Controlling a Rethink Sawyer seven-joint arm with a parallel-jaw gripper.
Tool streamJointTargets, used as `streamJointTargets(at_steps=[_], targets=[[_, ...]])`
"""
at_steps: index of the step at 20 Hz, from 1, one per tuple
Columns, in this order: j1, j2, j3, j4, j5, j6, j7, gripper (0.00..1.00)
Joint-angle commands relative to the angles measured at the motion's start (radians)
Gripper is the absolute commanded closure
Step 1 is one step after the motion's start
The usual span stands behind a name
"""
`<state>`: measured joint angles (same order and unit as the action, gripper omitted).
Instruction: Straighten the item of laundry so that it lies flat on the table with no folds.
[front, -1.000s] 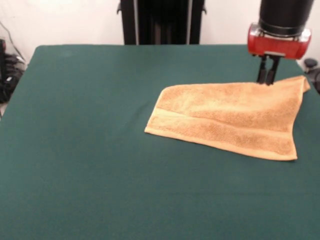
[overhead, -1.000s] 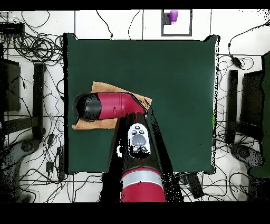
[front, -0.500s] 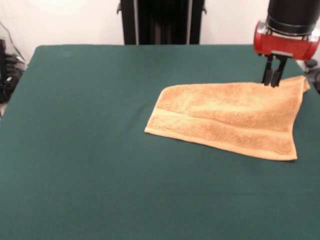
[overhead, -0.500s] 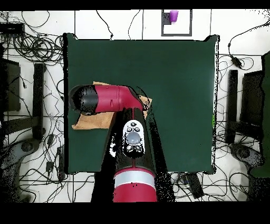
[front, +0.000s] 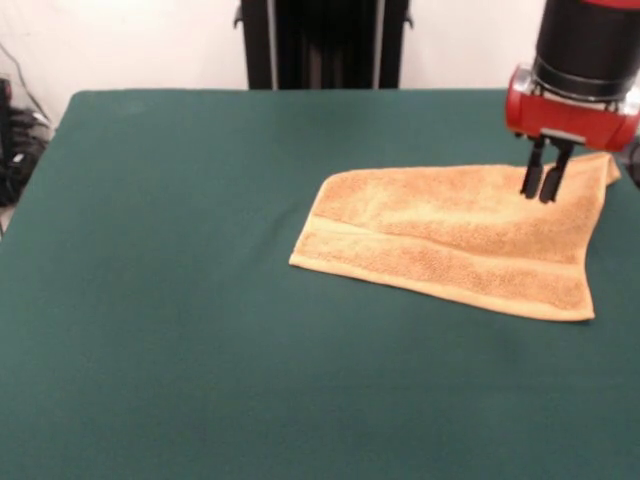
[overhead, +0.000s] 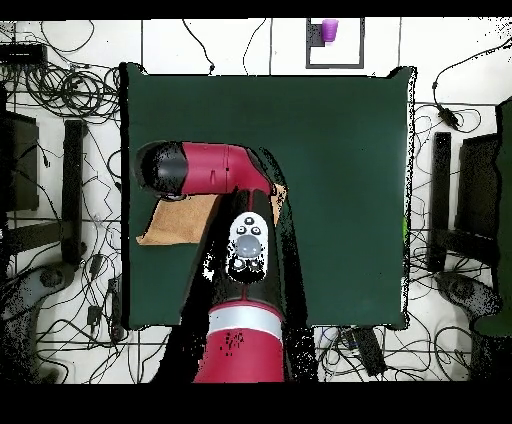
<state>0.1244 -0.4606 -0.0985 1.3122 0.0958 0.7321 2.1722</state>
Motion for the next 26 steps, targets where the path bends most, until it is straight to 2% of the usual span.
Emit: streamJointTargets(at_steps=[1,4,5,16,19,21,26], targets=[[0.089,0.167,-0.035,-0.157,0.054,0.159,0.348,1.0],[0.1,0.174,-0.049,-0.16,0.086,0.166,0.367,1.0],[0.102,0.177,-0.055,-0.163,0.103,0.18,0.357,0.0],[0.128,0.186,-0.086,-0.155,0.138,0.135,0.377,0.0],[0.106,0.192,-0.05,-0.159,0.133,0.142,0.303,0.0],[0.1,0.196,-0.035,-0.145,0.138,0.083,0.298,0.0],[0.082,0.206,-0.015,-0.156,0.15,0.101,0.281,0.0]])
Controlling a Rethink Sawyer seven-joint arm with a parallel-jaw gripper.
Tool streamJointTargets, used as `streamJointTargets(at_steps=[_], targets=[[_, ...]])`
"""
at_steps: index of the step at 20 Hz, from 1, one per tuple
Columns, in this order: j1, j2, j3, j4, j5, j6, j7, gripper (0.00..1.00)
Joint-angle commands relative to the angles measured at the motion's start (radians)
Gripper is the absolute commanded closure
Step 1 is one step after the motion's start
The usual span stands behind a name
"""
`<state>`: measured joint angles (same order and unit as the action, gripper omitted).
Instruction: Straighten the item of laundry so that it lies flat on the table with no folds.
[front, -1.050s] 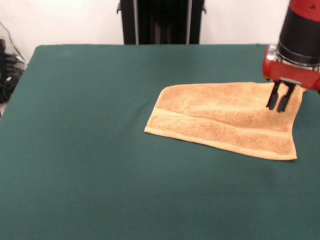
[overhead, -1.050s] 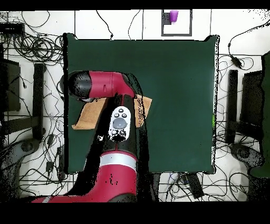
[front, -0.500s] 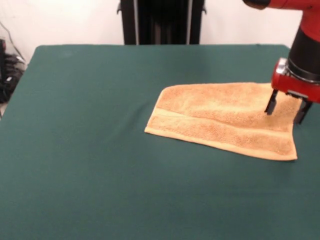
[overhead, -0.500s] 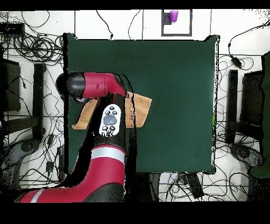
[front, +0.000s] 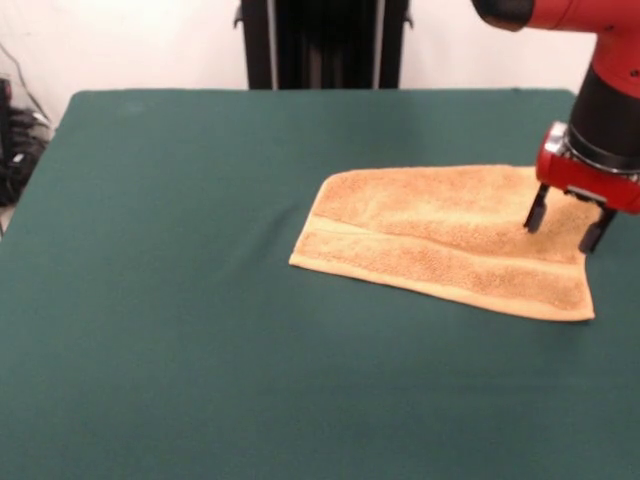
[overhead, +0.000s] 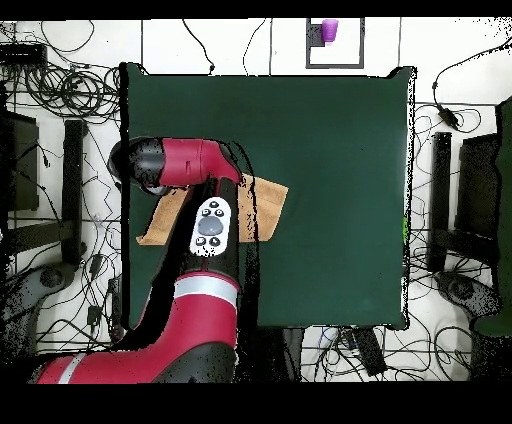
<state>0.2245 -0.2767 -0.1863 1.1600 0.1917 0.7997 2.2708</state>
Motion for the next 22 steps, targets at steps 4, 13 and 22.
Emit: streamJointTargets(at_steps=[4,13,22], targets=[[-0.019,0.006,0.071,-0.003,0.049,0.065,0.164,0.0],[-0.017,-0.002,0.079,-0.014,0.082,0.095,0.215,0.0],[-0.039,-0.053,0.059,-0.032,0.036,0.314,0.074,0.0]])
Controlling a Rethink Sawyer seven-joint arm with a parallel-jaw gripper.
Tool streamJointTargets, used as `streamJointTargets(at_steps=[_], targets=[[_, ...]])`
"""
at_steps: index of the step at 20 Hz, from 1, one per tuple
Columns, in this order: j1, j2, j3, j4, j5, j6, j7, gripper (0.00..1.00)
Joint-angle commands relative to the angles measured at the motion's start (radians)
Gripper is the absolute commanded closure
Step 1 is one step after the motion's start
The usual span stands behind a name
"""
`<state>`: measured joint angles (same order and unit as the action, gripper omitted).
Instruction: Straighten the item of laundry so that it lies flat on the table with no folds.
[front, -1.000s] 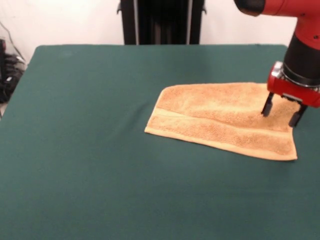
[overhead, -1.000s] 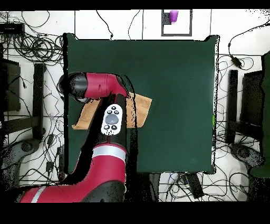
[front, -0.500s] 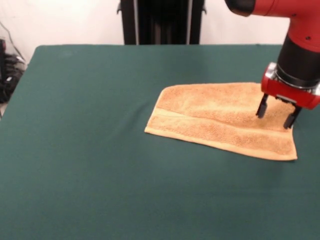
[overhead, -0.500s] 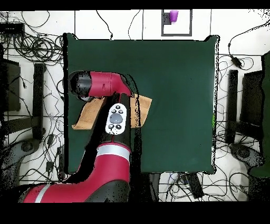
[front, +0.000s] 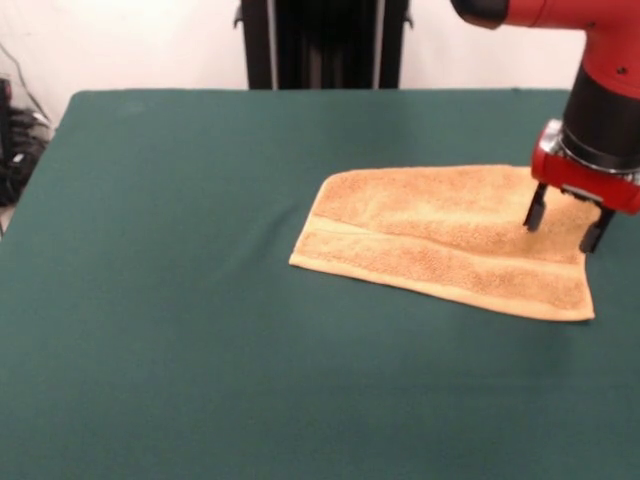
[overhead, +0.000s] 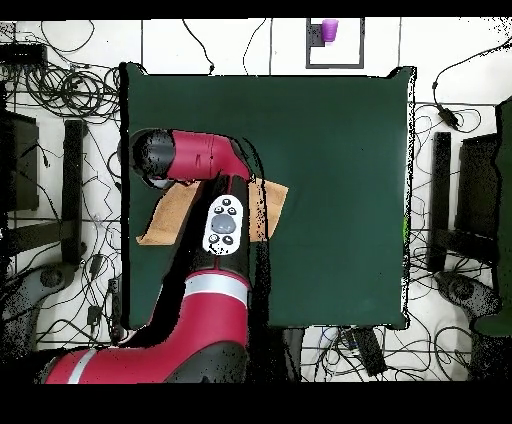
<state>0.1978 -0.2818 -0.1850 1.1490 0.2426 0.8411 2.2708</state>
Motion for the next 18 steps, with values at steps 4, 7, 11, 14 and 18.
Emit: streamJointTargets(at_steps=[4,7,11,14,18], targets=[[-0.007,-0.044,0.018,-0.079,-0.117,0.419,-0.026,0.0],[-0.017,-0.048,0.026,-0.078,-0.161,0.443,-0.07,0.0],[-0.037,-0.065,0.05,-0.06,-0.2,0.445,-0.098,0.0],[-0.039,-0.067,0.061,-0.071,-0.232,0.47,-0.103,0.0],[-0.048,-0.056,0.082,-0.079,-0.239,0.45,-0.077,0.0]])
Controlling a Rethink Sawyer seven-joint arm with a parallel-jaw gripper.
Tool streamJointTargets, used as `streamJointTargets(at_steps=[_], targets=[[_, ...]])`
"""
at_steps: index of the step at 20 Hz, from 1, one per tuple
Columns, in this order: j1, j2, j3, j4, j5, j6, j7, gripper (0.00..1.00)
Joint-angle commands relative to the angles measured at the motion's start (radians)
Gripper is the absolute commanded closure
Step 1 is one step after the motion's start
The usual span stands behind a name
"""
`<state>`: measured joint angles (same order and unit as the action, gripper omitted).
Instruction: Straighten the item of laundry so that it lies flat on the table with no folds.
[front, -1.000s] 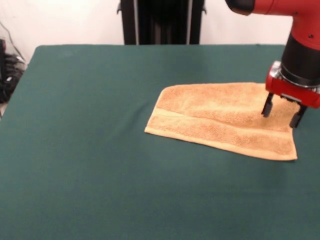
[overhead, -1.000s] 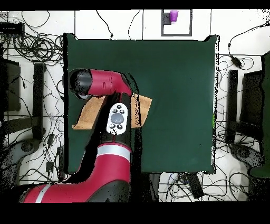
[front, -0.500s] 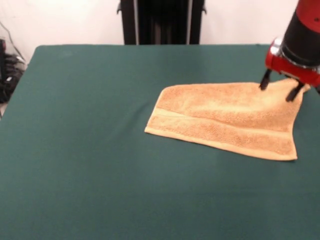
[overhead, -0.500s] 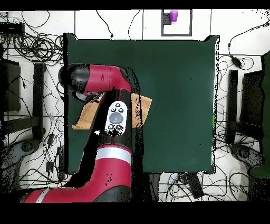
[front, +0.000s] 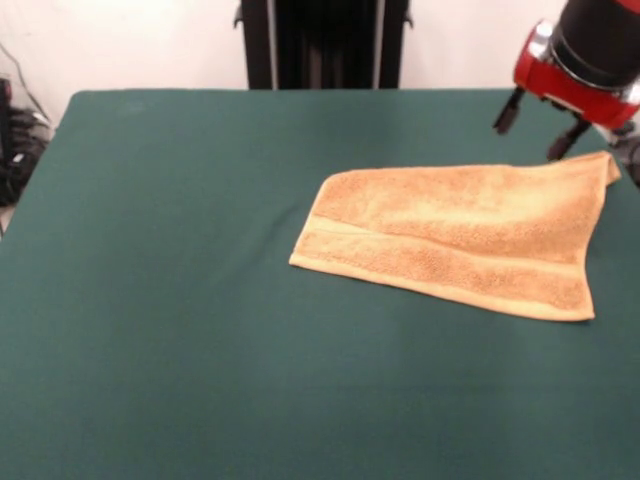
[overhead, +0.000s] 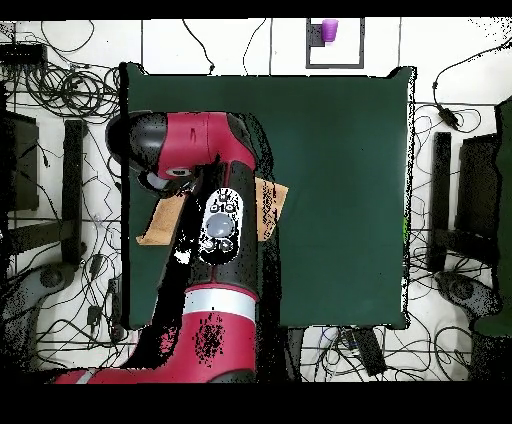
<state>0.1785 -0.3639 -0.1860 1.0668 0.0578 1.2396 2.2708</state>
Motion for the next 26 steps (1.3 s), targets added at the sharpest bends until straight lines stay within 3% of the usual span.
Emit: streamJointTargets(at_steps=[1,10,19,26], targets=[[-0.037,0.021,0.097,0.023,-0.037,0.014,-0.06,0.0],[-0.087,-0.037,0.175,0.204,0.084,-0.329,0.063,0.0],[-0.125,-0.062,0.24,0.316,0.161,-0.552,0.099,0.0],[-0.183,-0.078,0.324,0.397,0.182,-0.702,0.045,0.0]])
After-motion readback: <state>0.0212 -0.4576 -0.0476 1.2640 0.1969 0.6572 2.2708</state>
